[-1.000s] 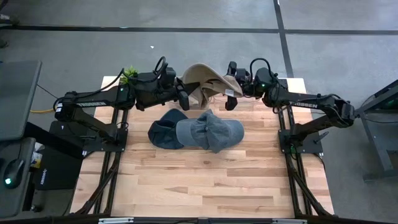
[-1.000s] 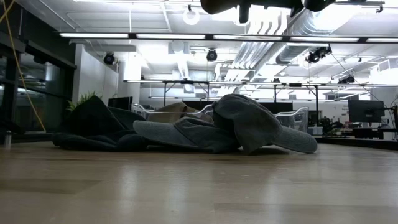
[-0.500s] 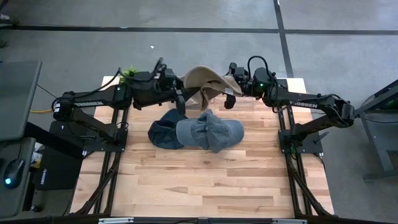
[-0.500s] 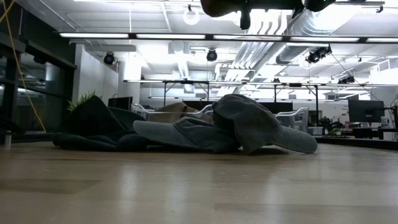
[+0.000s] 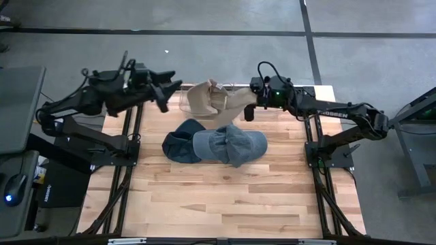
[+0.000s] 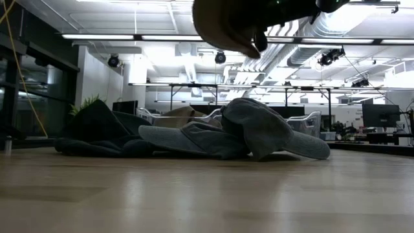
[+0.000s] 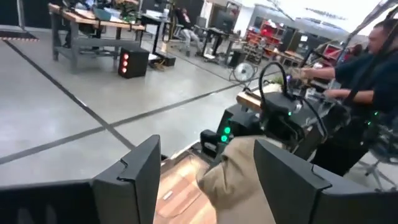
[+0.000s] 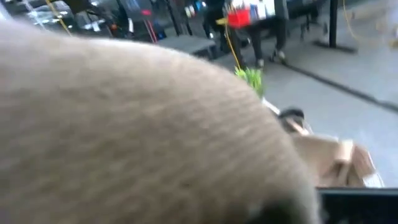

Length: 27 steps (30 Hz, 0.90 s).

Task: Pick & Place hat
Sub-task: Put the brown cap into the left transparent bin

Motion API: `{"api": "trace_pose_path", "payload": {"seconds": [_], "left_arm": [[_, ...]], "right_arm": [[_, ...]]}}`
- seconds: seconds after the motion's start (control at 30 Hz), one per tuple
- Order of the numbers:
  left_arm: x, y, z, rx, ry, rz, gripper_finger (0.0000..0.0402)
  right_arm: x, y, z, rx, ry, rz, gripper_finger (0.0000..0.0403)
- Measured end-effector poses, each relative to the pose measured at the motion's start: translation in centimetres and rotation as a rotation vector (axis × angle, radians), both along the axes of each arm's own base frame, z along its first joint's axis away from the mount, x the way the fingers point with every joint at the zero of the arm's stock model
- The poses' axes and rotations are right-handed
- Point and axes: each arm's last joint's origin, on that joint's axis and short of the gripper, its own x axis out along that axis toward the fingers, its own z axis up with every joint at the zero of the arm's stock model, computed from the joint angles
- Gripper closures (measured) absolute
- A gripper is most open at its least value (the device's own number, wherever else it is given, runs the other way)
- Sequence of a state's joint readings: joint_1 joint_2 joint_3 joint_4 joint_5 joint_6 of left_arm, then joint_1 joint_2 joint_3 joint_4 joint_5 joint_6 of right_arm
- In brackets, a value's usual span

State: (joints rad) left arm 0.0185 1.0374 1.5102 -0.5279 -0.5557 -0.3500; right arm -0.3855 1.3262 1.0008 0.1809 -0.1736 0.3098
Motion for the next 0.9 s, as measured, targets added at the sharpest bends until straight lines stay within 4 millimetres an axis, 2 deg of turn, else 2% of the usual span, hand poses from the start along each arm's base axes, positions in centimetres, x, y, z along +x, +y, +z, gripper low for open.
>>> {"api": "trace_pose_path", "payload": {"seconds": [0.1,0.23,0.3,0.47,0.6,0.8,0.9], "left_arm": [[-1.7,0.0,-0.5,-0.029,0.054,0.012,0.0192],[-2.5,0.0,-1.0,-0.039,0.11,0.025,0.02],[-2.9,0.0,-1.1,-0.035,0.131,0.021,0.0204],[-3.1,0.0,-1.3,0.027,0.191,0.008,0.0208],[-3.0,0.0,-1.3,0.09,0.233,0.002,0.0208],[-4.5,0.0,-1.1,0.169,0.27,0.006,0.0209],[-5.8,0.0,-1.0,0.195,0.286,0.013,0.0209]], "right_arm": [[-0.2,-0.5,-0.3,0.048,0.024,-0.021,0.0403],[-0.4,-1.2,-0.1,0.1,0.03,-0.044,0.0403],[0.1,-1.6,0.5,0.113,0.056,-0.05,0.0403],[3.9,-3.4,1.7,0.17,0.175,-0.046,0.0403],[6.9,-6.0,2.0,0.294,0.254,-0.035,0.0403],[10.7,-10.5,0.6,0.5,0.241,-0.044,0.0403],[12.3,-12.0,-0.4,0.607,0.227,-0.045,0.0403]]}}
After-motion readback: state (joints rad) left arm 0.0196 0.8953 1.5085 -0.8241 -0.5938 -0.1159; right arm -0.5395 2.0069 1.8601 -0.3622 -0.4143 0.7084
